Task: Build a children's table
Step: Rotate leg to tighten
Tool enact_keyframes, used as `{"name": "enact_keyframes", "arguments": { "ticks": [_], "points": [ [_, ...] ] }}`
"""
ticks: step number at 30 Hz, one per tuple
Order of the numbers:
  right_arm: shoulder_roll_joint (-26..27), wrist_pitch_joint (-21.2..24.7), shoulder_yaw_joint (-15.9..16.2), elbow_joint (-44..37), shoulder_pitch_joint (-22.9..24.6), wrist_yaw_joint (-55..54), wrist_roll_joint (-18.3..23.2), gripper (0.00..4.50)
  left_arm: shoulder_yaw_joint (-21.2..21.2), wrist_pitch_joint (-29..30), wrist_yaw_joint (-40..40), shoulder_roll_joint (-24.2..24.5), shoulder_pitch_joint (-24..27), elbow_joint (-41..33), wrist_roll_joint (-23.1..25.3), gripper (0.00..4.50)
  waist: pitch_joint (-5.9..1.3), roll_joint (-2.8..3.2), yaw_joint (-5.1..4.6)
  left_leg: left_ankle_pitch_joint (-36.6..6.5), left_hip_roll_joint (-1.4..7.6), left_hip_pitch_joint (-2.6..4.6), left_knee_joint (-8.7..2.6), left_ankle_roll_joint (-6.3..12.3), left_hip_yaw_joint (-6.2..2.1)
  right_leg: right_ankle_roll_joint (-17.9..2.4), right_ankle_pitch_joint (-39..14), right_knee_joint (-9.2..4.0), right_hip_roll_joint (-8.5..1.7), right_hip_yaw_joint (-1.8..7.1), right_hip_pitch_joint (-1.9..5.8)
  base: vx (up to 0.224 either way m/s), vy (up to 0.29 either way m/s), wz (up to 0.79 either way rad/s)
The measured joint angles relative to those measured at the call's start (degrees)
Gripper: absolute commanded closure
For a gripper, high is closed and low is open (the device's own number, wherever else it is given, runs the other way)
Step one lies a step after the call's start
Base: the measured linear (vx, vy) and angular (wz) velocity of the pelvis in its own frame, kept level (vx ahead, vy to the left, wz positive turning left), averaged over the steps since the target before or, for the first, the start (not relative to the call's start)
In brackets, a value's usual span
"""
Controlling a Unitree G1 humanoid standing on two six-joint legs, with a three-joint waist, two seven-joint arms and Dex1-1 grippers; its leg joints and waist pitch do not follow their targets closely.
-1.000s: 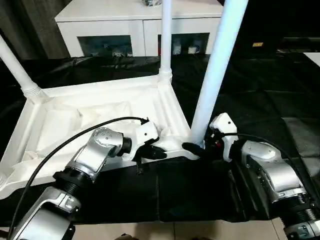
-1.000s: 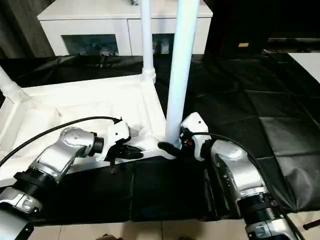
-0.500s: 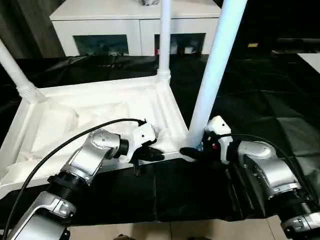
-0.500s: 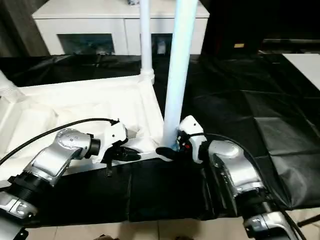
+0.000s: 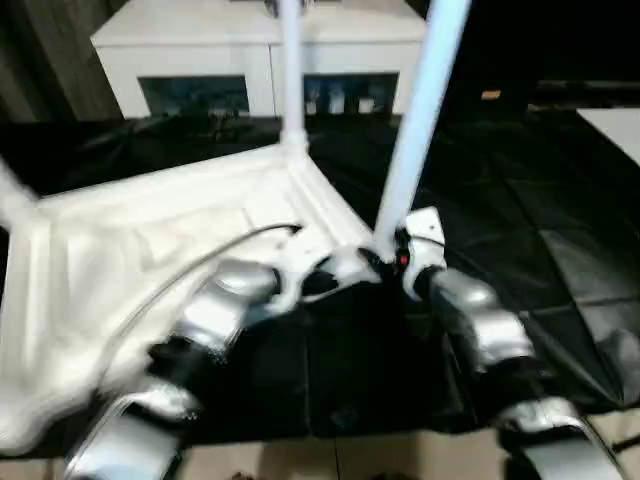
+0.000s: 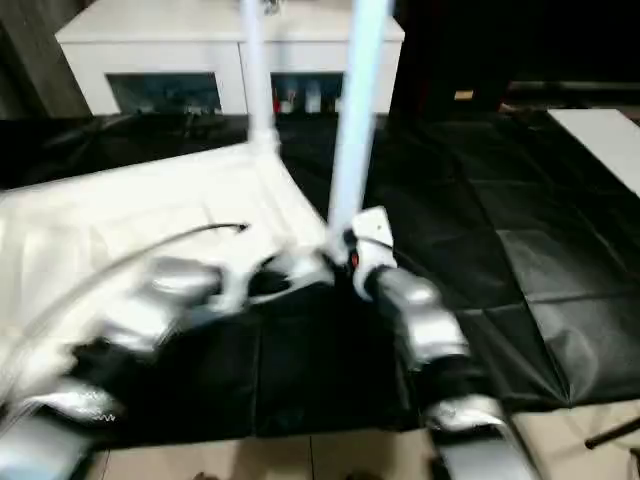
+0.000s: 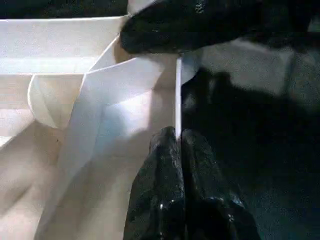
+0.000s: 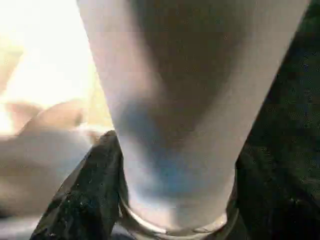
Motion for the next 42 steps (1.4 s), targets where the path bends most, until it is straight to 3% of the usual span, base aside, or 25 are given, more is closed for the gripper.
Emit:
{"name": "enact_keyframes", "arguments": {
  "ticks": [7, 9, 14, 18, 22, 28, 42],
  "points": [
    [4.65, -3.84, -1.7, 7.35, -4.08, -11.57, -1.88, 1.78, 0.7, -1.01, 4.72, -4.11, -2.18, 4.75, 0.57, 4.5, -0.22, 0.34, -0.01, 0.0, -0.04, -0.01, -0.03, 0.01, -0.06, 0.03, -0.02, -0.16, -0.01, -0.04, 0.15, 0.0, 0.0, 0.0],
    [4.47, -5.63, -1.78, 8.05, -3.95, -10.19, -2.35, 1.22, 0.69, -1.29, 4.7, -3.67, -2.17, 4.7, 0.91, 4.5, -0.21, 0.33, -0.03, 0.0, -0.03, -0.03, -0.06, 0.01, -0.07, 0.04, -0.02, -0.16, -0.01, -0.05, 0.14, 0.0, 0.0, 0.0],
    [4.73, -6.18, -0.42, 7.1, -3.3, -5.74, -2.5, 0.72, 1.4, -2.12, 5.59, -1.96, -2.08, 4.6, 1.29, 4.5, -0.16, 0.26, -0.6, 0.0, 0.01, -0.12, -0.1, 0.01, -0.25, 0.04, -0.01, -0.15, 0.03, -0.24, -0.11, 0.0, 0.0, 0.0],
    [-2.53, -3.34, 4.16, 0.04, -1.57, 4.52, -2.54, 0.72, 0.54, -3.12, 0.9, 1.48, 0.08, 0.58, 0.9, 4.5, -0.09, 0.15, -0.39, 0.01, 0.03, -0.33, -0.13, 0.01, -0.25, 0.0, 0.2, -0.11, 0.04, -0.24, -0.45, 0.0, 0.0, 0.0],
    [-8.14, -1.68, 6.0, -5.32, -0.57, 16.54, -1.67, 0.72, 0.39, -5.23, -5.85, 5.21, 1.73, -1.64, 0.01, 4.5, -0.1, 0.15, 0.2, 0.01, 0.12, -0.24, -0.33, 0.01, -0.22, -0.2, 0.32, -0.02, 0.08, -0.32, -0.44, 0.0, 0.0, 0.0],
    [-17.89, -1.41, 10.02, -14.5, 6.26, 37.14, 2.19, 0.72, -2.41, -4.7, -20.74, 12.62, 6.13, -10.26, -4.32, 4.5, -0.11, 0.2, 1.42, -0.12, 0.14, -0.35, -0.39, 0.2, -0.11, -0.17, 0.08, -0.11, 0.07, -0.31, -0.51, 0.0, 0.0, 0.0],
    [-22.29, 2.26, 11.19, -17.69, 8.22, 45.81, 3.14, 0.72, -3.02, -4.56, -24.53, 14.39, 6.14, -10.25, -4.65, 4.5, -0.07, 0.23, 1.35, -0.19, 0.12, -0.21, -0.14, 0.01, -0.03, -0.28, 0.16, 0.02, 0.06, -0.11, -0.31, 0.0, 0.0, 0.0]
  ]
}}
